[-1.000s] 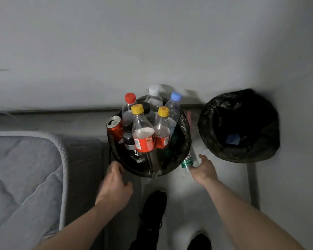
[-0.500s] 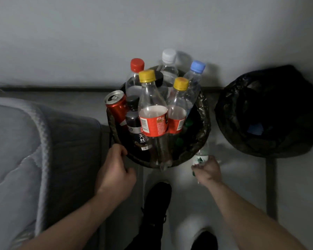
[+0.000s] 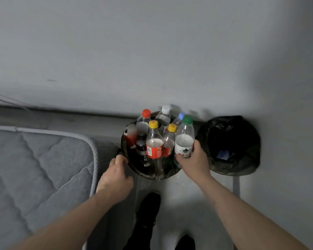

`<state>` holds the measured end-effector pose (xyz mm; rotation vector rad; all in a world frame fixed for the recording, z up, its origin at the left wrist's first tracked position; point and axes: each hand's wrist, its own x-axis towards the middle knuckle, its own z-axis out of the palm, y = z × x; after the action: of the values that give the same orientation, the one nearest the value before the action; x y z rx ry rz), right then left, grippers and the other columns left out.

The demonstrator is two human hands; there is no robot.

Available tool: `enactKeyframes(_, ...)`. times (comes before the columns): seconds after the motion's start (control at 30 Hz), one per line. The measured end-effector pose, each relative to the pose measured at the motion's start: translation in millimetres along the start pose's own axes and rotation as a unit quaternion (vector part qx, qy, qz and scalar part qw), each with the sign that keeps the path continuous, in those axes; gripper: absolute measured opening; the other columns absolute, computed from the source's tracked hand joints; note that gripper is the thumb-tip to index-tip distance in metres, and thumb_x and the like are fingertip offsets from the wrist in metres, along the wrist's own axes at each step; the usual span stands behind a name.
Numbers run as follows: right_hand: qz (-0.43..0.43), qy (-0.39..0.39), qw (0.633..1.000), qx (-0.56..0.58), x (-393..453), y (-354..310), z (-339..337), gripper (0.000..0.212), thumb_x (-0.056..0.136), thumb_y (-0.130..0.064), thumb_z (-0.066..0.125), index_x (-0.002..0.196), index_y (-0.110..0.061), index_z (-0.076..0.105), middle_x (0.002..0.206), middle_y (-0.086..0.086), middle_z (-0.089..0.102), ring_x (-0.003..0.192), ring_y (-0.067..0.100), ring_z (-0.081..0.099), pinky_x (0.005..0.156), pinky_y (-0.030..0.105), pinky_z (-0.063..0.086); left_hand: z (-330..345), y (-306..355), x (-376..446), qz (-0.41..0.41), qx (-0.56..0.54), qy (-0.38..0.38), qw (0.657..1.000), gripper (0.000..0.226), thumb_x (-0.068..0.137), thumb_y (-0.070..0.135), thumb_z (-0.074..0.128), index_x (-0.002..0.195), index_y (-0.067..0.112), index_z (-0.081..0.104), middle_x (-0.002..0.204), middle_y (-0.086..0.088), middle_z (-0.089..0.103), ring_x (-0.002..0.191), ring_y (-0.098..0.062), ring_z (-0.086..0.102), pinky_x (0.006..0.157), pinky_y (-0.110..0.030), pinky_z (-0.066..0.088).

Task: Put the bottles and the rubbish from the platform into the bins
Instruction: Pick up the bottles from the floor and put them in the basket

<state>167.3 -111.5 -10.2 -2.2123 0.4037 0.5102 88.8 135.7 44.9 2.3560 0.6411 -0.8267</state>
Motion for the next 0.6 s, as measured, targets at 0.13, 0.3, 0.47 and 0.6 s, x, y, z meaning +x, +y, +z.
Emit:
enactKeyframes(0.13, 0.023, 0.002, 1.0, -0.013, 9, -9, 12, 0.09, 0.066, -0.029, 0.086, 0.143, -0.02, 0.041, 0.124, -0.004, 0.063, 0.11, 0.02, 0.062, 0.076, 0.026, 0.04, -4, -8, -4, -0.008, -0.004, 0.002, 1.0, 0.04, 0.079, 0.019, 0.059, 0.109, 0.033, 0.038, 0.12, 0.005, 0.048, 0.097, -0.021, 0.059, 0.085, -0.039, 0.05)
enactKeyframes(0.3, 0.036, -0.007, 0.999, -0.008, 8, -5, 12, 0.089, 0.062, -0.029, 0.09, 0.137, -0.023, 0.041, 0.118, -0.007, 0.06, 0.105, 0.017, 0.06, 0.076, 0.03, 0.042, 1, -10, -9, -0.01, -0.015, 0.025, 1.0, 0.037, 0.081, 0.018, 0.061, 0.111, 0.03, 0.041, 0.119, 0.008, 0.048, 0.092, -0.015, 0.058, 0.078, -0.032, 0.046)
enactKeyframes(0.47, 0.068, 0.003, 0.997, 0.019, 6, -2, 17, 0.087, 0.062, -0.034, 0.091, 0.134, -0.024, 0.042, 0.114, -0.007, 0.06, 0.098, 0.014, 0.058, 0.077, 0.03, 0.043, 3, -11, -10, -0.006, -0.028, 0.034, 0.999, 0.037, 0.081, 0.018, 0.061, 0.11, 0.029, 0.042, 0.117, 0.008, 0.047, 0.094, -0.013, 0.058, 0.08, -0.033, 0.048)
enactKeyframes(0.6, 0.123, 0.017, 0.992, 0.038, 8, 0, 20, 0.083, 0.067, -0.036, 0.088, 0.135, -0.017, 0.044, 0.112, -0.003, 0.061, 0.095, 0.017, 0.058, 0.08, 0.029, 0.043, 2, -12, -8, 0.001, -0.033, 0.043, 0.999, 0.037, 0.08, 0.016, 0.061, 0.109, 0.028, 0.042, 0.114, 0.007, 0.048, 0.094, -0.014, 0.057, 0.081, -0.033, 0.047)
